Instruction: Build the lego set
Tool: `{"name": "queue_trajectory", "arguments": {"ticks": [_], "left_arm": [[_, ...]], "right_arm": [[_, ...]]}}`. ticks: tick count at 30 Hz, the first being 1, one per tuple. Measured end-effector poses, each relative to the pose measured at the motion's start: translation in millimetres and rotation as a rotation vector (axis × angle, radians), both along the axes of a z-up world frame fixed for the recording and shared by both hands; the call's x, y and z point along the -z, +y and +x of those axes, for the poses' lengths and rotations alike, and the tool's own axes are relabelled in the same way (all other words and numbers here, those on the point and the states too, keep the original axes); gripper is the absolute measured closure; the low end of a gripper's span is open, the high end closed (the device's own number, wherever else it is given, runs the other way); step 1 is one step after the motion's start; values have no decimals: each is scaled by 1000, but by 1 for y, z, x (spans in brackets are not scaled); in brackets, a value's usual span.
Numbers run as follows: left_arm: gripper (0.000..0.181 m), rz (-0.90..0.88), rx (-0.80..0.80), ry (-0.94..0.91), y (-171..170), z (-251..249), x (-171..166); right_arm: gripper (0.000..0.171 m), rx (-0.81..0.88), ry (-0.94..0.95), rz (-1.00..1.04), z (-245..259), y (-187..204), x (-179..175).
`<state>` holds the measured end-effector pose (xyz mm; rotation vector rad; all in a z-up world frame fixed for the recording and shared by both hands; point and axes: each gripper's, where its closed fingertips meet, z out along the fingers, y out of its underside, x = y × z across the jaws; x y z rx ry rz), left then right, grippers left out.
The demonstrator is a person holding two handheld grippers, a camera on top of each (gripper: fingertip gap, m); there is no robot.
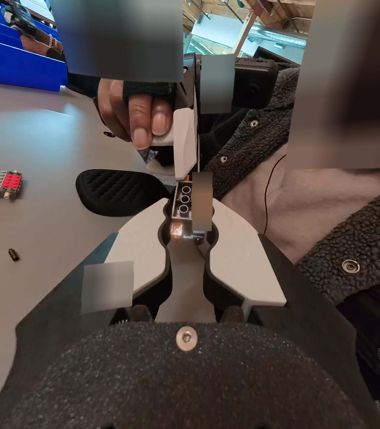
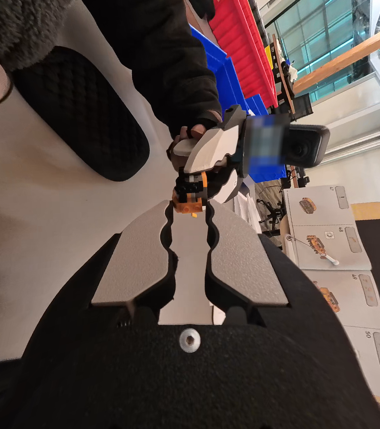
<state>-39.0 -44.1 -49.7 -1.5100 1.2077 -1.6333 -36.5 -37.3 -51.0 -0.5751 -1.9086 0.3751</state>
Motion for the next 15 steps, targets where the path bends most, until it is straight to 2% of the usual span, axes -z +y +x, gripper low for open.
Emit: {"name": "queue_trajectory", "arguments": {"ticks": [15], "left_arm": [[154,-101,26,-106,-2,0,-15]], "right_arm": [[151,26,19,6,1,-4,-7]]}}
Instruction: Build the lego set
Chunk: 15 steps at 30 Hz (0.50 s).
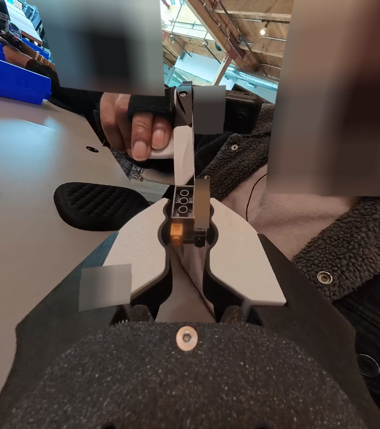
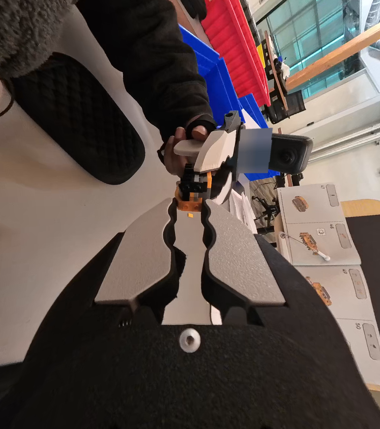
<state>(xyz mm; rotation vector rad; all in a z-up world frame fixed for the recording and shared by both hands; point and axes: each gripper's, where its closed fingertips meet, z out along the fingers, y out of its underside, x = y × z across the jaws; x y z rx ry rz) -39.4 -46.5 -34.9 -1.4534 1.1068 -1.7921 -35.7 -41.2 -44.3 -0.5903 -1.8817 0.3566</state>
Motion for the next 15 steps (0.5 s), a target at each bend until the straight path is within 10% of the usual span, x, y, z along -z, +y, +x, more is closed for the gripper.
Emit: {"name": "queue_trajectory", "arguments": {"ticks": [15], "left_arm": [[154,16,-32,-1,4,-2,1]], "right_arm": [[139,22,62,15,3,8,-8]]}}
